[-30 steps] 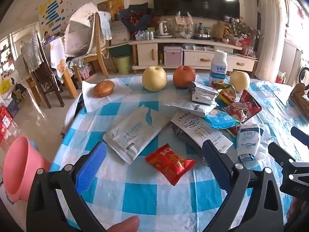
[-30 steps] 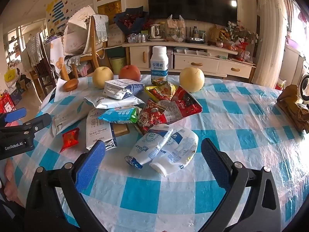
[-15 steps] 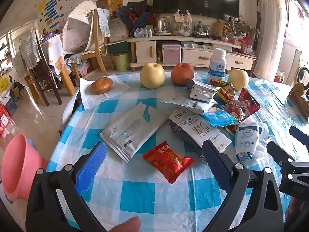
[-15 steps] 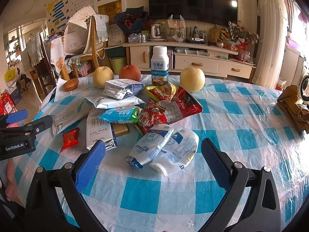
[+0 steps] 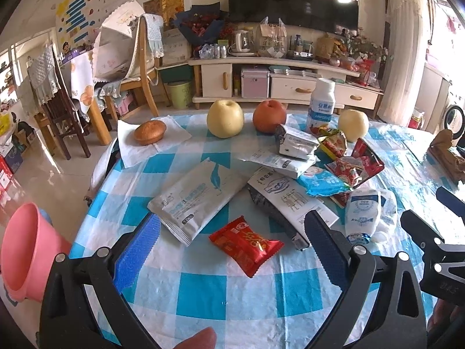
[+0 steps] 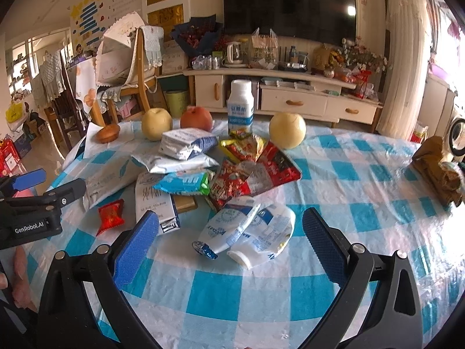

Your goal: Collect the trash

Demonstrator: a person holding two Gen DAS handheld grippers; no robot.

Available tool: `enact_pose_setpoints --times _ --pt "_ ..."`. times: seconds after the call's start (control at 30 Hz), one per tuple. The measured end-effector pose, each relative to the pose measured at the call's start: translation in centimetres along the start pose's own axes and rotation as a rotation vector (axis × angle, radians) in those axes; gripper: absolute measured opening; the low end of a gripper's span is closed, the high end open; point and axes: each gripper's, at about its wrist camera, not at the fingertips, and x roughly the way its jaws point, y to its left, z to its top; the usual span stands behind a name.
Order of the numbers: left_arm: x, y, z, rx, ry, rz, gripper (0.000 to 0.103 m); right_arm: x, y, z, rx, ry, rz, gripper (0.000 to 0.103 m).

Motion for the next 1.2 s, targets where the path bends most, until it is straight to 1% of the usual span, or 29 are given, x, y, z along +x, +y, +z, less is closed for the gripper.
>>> enact_pose_setpoints --times 0.2,0.27,0.33,0.47,0.57,0.63,0.67,0.73,0.77,0.8,0.83,0.87,0.93,1.0,1.03,1.07,1.1,1.13,1.2 --pt "-1.1 0.4 0.2 -0.01 -0.002 -0.024 0.098 -1.3 -0.9 -0.1 0.003 -0.006 -0.048 0.1" --pt "-1.6 0.6 0.4 -0.009 -0.014 -0.032 0.098 -1.7 -1.4 -0.1 0.014 0.003 -0.056 0.1" --pt "-1.8 0.6 0.6 0.0 -0.023 -0.031 0.098 -2.4 -1.4 0.2 0.015 -0.007 -0.064 0.1" --pt "-1.7 1.0 0.7 -0.012 -0.03 -0.027 0.098 -3.1 -0.8 0.8 -0.002 -0.055 -0.051 0.1" --pt "-1.3 1.1 0.8 -0.03 -0.025 -0.024 0.098 -2.4 -0.4 0.3 -0.045 -0.073 -0.058 0.1" --pt "-0.9 1.0 0.7 -0.033 -0.03 -0.011 0.098 -1.7 -0.5 -0.2 -0.06 -0.057 -0.051 0.1" --pt "-0.7 0.9 0.6 -0.039 -0.026 -0.009 0.098 -1.4 -0.9 -0.3 -0.049 -0.04 -0.035 0.1" --pt "-0.5 1.0 0.2 -0.049 -0.041 -0.023 0.098 -1.3 -1.6 -0.3 -0.016 -0.036 -0.032 0.1" --pt "-0.1 0.9 0.2 -0.051 -0.01 -0.01 0.098 -1.2 -2.0 -0.1 0.003 -0.033 -0.022 0.1" --pt "-0.1 0.9 0.2 -0.053 0.0 -0.02 0.098 -1.1 -2.1 0.0 0.01 -0.034 -0.016 0.1" --pt "-0.5 1.0 0.1 -0.051 -0.028 -0.035 0.098 -1.0 -2.0 0.1 0.011 -0.035 -0.013 0.1" --pt "-0.8 1.0 -0.1 -0.036 -0.07 -0.015 0.098 -0.8 -1.9 0.2 0.009 -0.034 -0.011 0.1" --pt "-0.6 0.5 -0.5 0.029 -0.101 0.088 0.098 -0.4 -1.6 0.2 -0.002 -0.026 -0.002 0.1" --pt "-0.1 0.4 -0.9 0.063 -0.121 0.098 0.098 0.0 -1.2 -0.1 -0.019 -0.012 -0.001 0.1" --pt "0.6 0.5 -1.0 0.064 -0.089 0.098 0.098 0.1 -1.1 -0.3 -0.023 -0.007 0.0 0.1" --pt "1.1 0.6 -0.8 0.051 -0.04 0.074 0.098 0.4 -1.0 -0.4 -0.026 0.001 0.0 0.1" --pt "1.1 0.9 -0.6 0.035 -0.034 0.034 0.098 0.6 -1.0 -0.4 -0.025 0.007 0.0 0.1" --pt "0.7 1.1 -0.5 0.014 -0.058 -0.004 0.098 0.8 -1.0 -0.5 -0.02 0.012 0.002 0.1" --pt "0.6 1.0 -0.5 0.027 -0.068 0.011 0.098 1.1 -1.1 -0.4 -0.011 0.016 0.003 0.1"
